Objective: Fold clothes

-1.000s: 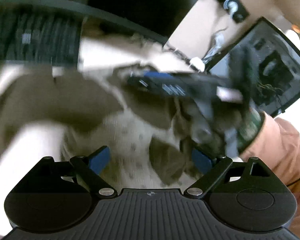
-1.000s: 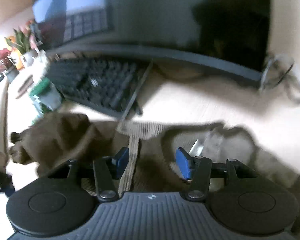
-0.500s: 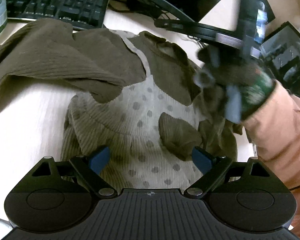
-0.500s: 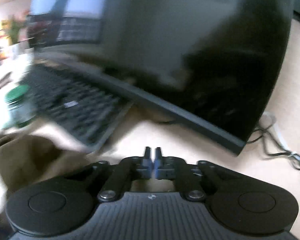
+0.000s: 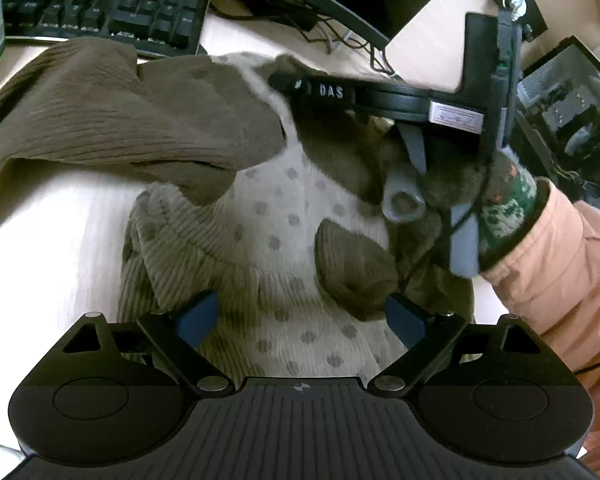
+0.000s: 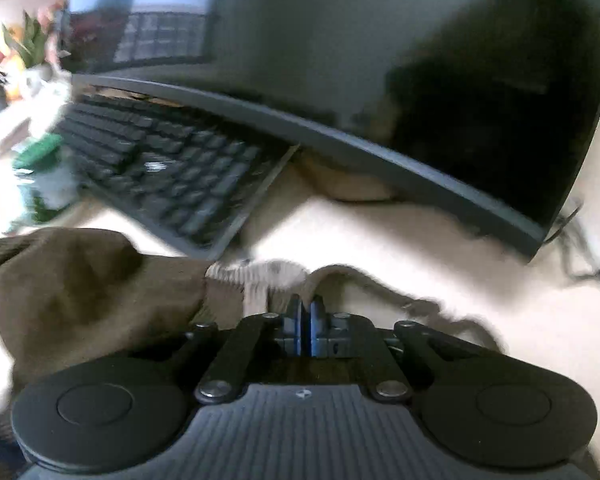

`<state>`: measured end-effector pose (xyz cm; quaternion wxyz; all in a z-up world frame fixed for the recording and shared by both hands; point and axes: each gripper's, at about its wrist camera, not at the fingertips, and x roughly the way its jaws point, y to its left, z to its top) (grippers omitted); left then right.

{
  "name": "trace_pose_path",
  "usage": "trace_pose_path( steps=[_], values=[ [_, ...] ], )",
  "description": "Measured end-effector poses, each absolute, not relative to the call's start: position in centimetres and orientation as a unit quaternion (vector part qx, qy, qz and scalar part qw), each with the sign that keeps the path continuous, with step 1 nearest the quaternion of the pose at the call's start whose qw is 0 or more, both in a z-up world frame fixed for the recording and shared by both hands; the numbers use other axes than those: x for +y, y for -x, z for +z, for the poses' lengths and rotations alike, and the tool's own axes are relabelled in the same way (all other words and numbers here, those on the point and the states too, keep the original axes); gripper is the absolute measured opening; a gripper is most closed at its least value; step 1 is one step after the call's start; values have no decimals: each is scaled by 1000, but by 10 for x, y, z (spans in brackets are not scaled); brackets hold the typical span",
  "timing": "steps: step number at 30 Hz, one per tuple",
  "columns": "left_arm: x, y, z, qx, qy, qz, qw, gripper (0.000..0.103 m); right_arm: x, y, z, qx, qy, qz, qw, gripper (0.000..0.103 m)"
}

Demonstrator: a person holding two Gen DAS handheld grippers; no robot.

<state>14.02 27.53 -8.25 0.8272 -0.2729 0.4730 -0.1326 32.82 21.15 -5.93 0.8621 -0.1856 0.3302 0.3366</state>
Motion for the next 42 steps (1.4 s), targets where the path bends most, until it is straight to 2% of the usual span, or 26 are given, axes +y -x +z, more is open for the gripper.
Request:
trace_pose_path(
  steps=[5, 7, 9, 11, 15, 18, 19, 20, 23, 28, 31, 34, 37, 40, 41, 42],
  values=[
    [270, -137, -82, 473, 260, -138, 831, 95, 200, -315, -57, 317, 179, 341, 867, 6],
    [270, -139, -80, 479, 258, -138, 828, 95, 167, -292, -36, 293, 163, 340, 878, 13],
    [271, -141, -73, 474, 257, -142, 830, 95, 128, -269, -17, 267, 156, 325, 894, 39],
    [272, -142, -62, 455, 253, -155, 839, 95, 87, -250, -9, 248, 170, 288, 909, 48],
    [265, -161, -52, 427, 270, -180, 844, 96, 31, -238, -32, 281, 225, 213, 908, 48],
    [248, -186, -57, 435, 281, -182, 836, 97, 14, -240, -53, 294, 249, 184, 904, 47],
    [240, -193, -59, 439, 281, -186, 833, 97, 12, -241, -57, 288, 258, 171, 906, 36],
    [233, -201, -61, 445, 276, -189, 831, 97, 10, -244, -60, 281, 271, 151, 908, 11],
    [216, -214, -63, 465, 256, -192, 825, 97, -11, -258, -39, 262, 243, 93, 929, 9],
    [220, -205, -54, 462, 249, -173, 834, 97, -51, -271, 45, 192, 169, 85, 963, 9],
    [237, -192, -42, 443, 255, -148, 847, 97, -33, -270, 102, 134, 129, 144, 972, 9],
    [262, -171, -31, 420, 264, -112, 861, 98, 17, -259, 132, 86, 125, 227, 962, 9],
    [292, -143, -24, 398, 283, -72, 870, 98, 78, -250, 130, 68, 154, 301, 939, 9],
    [323, -114, -20, 380, 300, -30, 874, 98, 131, -252, 100, 102, 190, 350, 912, 10],
    [333, -105, -19, 375, 306, -16, 875, 98, 143, -254, 87, 124, 195, 367, 901, 15],
    [342, -96, -18, 371, 308, 0, 876, 98, 153, -256, 75, 146, 199, 385, 889, 25]
  ],
)
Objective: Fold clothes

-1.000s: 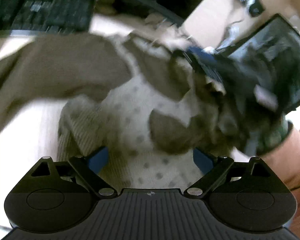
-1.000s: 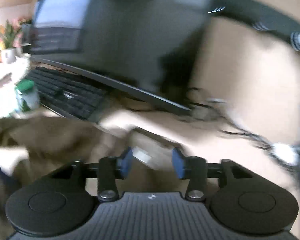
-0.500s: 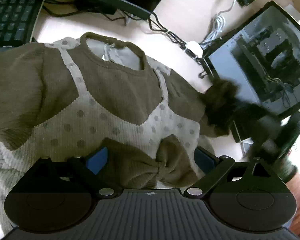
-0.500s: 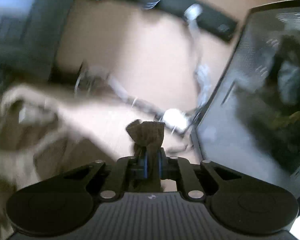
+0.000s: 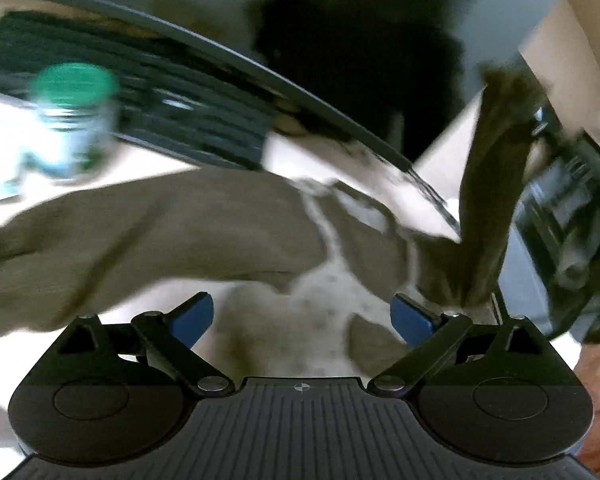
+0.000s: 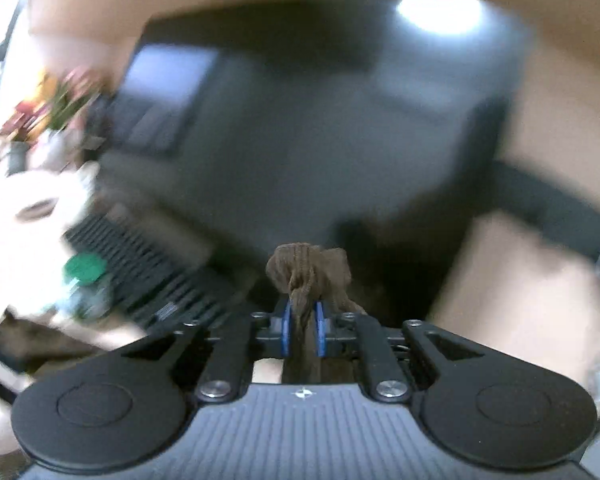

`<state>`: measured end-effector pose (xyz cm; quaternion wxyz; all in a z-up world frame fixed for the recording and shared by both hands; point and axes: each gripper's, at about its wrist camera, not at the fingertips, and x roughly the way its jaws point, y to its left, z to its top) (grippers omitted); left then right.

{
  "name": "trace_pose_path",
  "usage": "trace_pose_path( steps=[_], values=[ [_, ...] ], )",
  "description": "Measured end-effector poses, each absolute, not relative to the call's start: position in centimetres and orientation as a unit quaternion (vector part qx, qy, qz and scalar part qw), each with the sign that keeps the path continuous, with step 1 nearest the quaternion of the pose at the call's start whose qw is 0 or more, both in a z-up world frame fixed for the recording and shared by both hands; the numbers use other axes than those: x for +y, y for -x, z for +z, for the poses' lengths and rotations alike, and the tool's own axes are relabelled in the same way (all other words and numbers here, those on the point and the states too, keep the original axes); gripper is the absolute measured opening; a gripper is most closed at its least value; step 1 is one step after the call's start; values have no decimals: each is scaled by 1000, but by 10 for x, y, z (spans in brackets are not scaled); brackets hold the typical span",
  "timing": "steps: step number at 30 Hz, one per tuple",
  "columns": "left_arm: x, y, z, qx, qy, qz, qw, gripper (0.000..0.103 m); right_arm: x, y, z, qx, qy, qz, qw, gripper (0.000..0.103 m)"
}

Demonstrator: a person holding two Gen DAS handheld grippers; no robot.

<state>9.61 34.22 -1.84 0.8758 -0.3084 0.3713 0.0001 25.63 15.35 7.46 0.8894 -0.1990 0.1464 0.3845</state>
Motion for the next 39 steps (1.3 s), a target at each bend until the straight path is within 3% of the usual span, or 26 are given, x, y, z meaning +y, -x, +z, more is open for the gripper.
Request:
trace_pose_path(
  steps=[4, 6, 14, 17, 21, 25, 28, 30, 31, 33, 34, 35, 39],
  values=[
    [378, -64, -20, 366, 315, 69, 873, 99, 157, -252, 50, 176, 194, 420, 869, 41],
    [389, -55, -24, 368, 329, 86, 866, 99, 143, -243, 55, 177, 181, 421, 871, 57],
    [390, -64, -37, 332, 414, 86, 843, 99, 89, -225, 14, 269, 158, 349, 884, 59],
    [390, -69, -20, 315, 352, 129, 872, 99, 70, -213, -5, 286, 169, 323, 886, 59],
    [393, -79, -7, 355, 234, 170, 889, 99, 61, -203, -19, 304, 161, 317, 884, 61],
    [404, -88, -25, 375, 251, 181, 874, 99, 67, -198, -13, 296, 157, 322, 886, 64],
    [408, -94, -42, 388, 245, 202, 865, 98, 67, -191, -3, 282, 160, 330, 887, 72],
    [410, -94, -51, 392, 242, 209, 863, 87, 63, -187, 1, 277, 160, 332, 887, 73],
    [412, -95, -54, 394, 244, 215, 860, 71, 60, -187, 2, 278, 159, 329, 888, 74],
    [416, -93, -60, 394, 249, 228, 855, 52, 54, -188, 1, 283, 154, 321, 891, 74],
    [418, -92, -60, 393, 249, 233, 854, 29, 51, -188, 1, 285, 151, 315, 892, 74],
    [418, -91, -58, 391, 246, 237, 855, 16, 47, -189, 0, 287, 147, 309, 895, 74],
    [407, -87, -20, 342, 237, 202, 887, 12, 24, -192, 3, 283, 121, 286, 907, 74]
  ],
)
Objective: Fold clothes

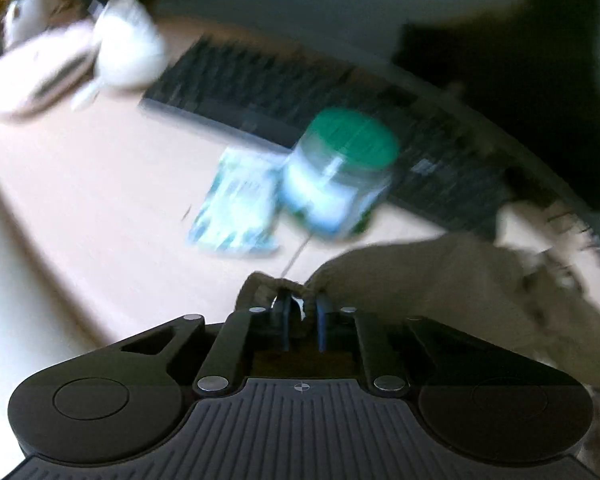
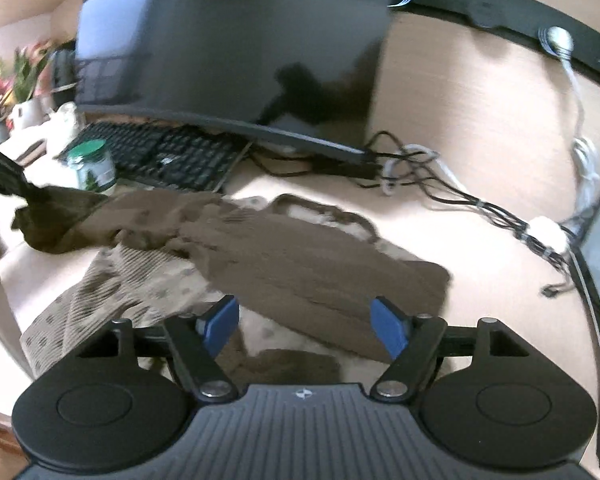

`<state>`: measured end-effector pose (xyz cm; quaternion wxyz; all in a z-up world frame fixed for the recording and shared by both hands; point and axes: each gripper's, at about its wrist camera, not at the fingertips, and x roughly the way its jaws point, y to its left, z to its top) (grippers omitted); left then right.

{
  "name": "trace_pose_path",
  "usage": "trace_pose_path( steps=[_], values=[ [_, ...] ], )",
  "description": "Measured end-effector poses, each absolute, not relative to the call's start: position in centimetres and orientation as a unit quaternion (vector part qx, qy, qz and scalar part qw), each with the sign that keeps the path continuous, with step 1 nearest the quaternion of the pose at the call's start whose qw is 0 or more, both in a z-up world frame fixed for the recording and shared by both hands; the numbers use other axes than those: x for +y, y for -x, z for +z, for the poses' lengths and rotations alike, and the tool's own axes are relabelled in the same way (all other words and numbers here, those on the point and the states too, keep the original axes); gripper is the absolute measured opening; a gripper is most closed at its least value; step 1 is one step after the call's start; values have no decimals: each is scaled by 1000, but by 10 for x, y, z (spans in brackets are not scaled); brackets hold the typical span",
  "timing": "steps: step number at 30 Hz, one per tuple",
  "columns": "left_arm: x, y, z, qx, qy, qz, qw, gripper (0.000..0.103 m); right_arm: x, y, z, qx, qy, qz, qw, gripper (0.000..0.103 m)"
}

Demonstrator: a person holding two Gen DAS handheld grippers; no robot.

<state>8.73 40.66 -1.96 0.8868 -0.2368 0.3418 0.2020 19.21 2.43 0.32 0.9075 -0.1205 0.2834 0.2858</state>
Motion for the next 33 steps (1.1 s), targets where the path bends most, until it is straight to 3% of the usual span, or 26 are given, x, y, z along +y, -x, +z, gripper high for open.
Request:
trace_pose_path(
  steps=[6, 10, 12, 13, 14, 16, 20, 23, 27, 28, 29, 30, 31, 33],
  values=[
    [337, -134, 83, 249, 225, 43, 941, 12, -6, -193, 8, 262, 77, 269, 924, 74],
    [259, -188, 119, 236, 183, -66, 952, 12, -25, -193, 3, 263, 51, 257, 929, 74],
    [223, -211, 124, 249, 183, -120, 943, 19, -35, -195, -1, 269, 37, 249, 930, 76],
    [208, -221, 125, 256, 185, -148, 937, 32, -39, -197, -3, 272, 29, 245, 930, 76],
    [198, -224, 127, 256, 181, -164, 935, 58, -44, -200, -4, 275, 21, 242, 930, 77],
    [179, -228, 130, 255, 170, -191, 933, 73, -49, -204, -6, 280, 7, 238, 930, 77],
    [172, -223, 128, 257, 152, -185, 936, 84, -51, -223, -7, 301, -52, 258, 916, 77],
    [197, -217, 120, 268, 151, -138, 942, 87, -45, -243, -8, 319, -103, 277, 900, 77],
    [238, -197, 98, 295, 151, -86, 940, 93, -15, -282, -17, 348, -97, 255, 897, 73],
    [247, -190, 92, 301, 150, -77, 939, 94, -5, -293, -22, 368, -91, 246, 892, 70],
    [257, -183, 84, 308, 149, -67, 937, 94, 6, -301, -26, 387, -88, 247, 884, 59],
    [263, -179, 79, 313, 150, -60, 936, 94, 16, -306, -31, 404, -86, 251, 875, 30],
    [269, -176, 72, 318, 157, -55, 933, 94, 26, -308, -33, 412, -76, 258, 871, 15],
    [283, -170, 58, 328, 174, -48, 927, 94, 39, -299, -9, 367, -46, 274, 888, 13]
  ],
)
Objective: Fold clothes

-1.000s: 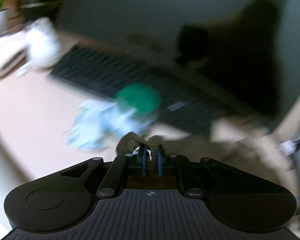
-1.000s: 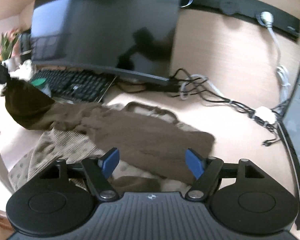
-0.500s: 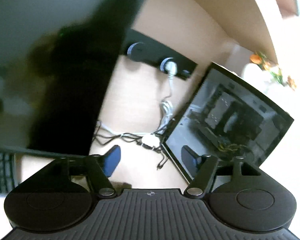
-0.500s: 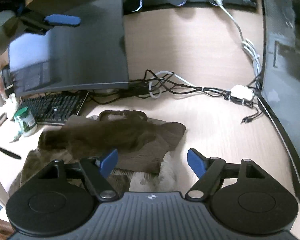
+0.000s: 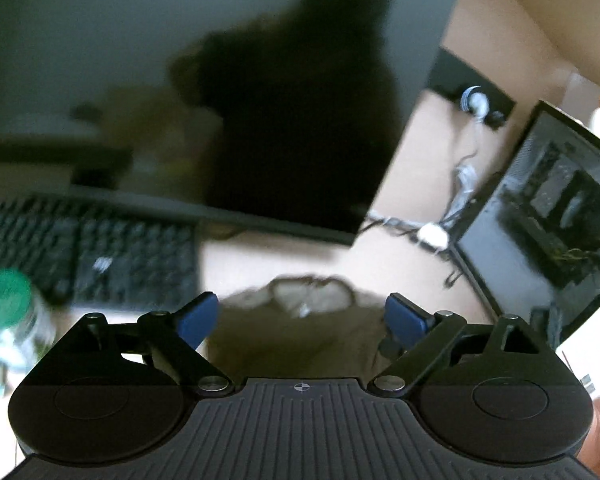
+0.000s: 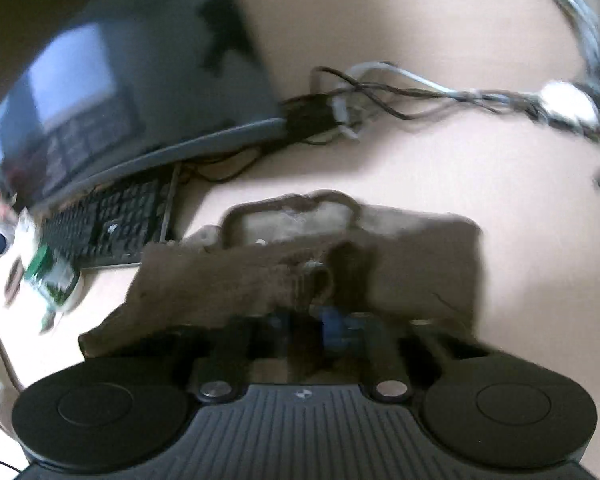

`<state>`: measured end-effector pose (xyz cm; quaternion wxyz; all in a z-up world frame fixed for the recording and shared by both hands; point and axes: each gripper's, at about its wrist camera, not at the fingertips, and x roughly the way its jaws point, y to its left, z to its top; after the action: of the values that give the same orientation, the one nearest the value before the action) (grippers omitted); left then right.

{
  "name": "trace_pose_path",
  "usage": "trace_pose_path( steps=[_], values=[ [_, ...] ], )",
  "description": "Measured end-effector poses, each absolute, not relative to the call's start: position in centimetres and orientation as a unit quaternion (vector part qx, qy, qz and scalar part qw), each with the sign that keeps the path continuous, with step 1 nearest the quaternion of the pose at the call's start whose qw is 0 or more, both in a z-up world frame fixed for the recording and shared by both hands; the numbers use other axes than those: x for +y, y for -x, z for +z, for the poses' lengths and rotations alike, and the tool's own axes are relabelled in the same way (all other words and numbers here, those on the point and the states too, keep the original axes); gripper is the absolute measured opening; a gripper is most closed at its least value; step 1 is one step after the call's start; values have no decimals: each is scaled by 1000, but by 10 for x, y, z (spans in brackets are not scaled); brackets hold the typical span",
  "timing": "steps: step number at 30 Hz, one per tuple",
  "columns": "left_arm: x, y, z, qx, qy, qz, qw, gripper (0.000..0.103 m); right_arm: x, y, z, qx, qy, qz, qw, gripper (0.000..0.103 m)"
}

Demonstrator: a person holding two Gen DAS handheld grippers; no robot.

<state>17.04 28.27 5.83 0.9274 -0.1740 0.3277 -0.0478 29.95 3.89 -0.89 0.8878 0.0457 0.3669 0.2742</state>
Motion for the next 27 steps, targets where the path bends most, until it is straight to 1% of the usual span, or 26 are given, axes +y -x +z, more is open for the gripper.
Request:
trace_pose_path(
  steps=[3, 4, 5, 6, 7, 8, 10, 12, 14, 16, 17, 20, 22, 25, 27],
  values=[
    [297, -165, 41, 335, 197, -49, 920, 94, 40, -274, 49, 238, 18, 298, 924, 13],
    [301, -164, 36, 336, 205, -52, 918, 94, 38, -265, 58, 207, 51, 300, 930, 13],
    [305, -163, 31, 337, 212, -55, 916, 95, 37, -257, 63, 183, 86, 300, 932, 16],
    [306, -163, 26, 339, 218, -60, 913, 95, 35, -253, 58, 183, 123, 303, 927, 28],
    [306, -164, 21, 344, 223, -66, 910, 95, 34, -253, 46, 207, 155, 301, 918, 37],
    [304, -166, 15, 351, 225, -71, 906, 95, 28, -255, 29, 245, 175, 283, 911, 51],
    [297, -172, 2, 370, 225, -81, 898, 95, 8, -256, 1, 316, 173, 241, 901, 52],
    [290, -173, -9, 384, 221, -88, 892, 95, -11, -251, -9, 347, 148, 217, 900, 52],
    [285, -172, -17, 396, 217, -102, 886, 95, -22, -247, -1, 345, 111, 203, 910, 52],
    [280, -172, -22, 403, 215, -113, 883, 96, -24, -246, 13, 324, 69, 204, 921, 48],
    [278, -173, -24, 406, 215, -117, 881, 96, -19, -247, 20, 311, 52, 212, 925, 43],
    [265, -182, -27, 410, 215, -135, 876, 96, 9, -262, 25, 298, 2, 253, 920, 42],
    [255, -189, -31, 412, 211, -144, 875, 96, 30, -277, 5, 320, 12, 269, 908, 42],
    [248, -201, -43, 426, 207, -145, 869, 97, 37, -285, -44, 367, 86, 238, 895, 38],
    [244, -209, -50, 436, 204, -145, 864, 97, 23, -283, -58, 368, 85, 238, 895, 37]
  ],
)
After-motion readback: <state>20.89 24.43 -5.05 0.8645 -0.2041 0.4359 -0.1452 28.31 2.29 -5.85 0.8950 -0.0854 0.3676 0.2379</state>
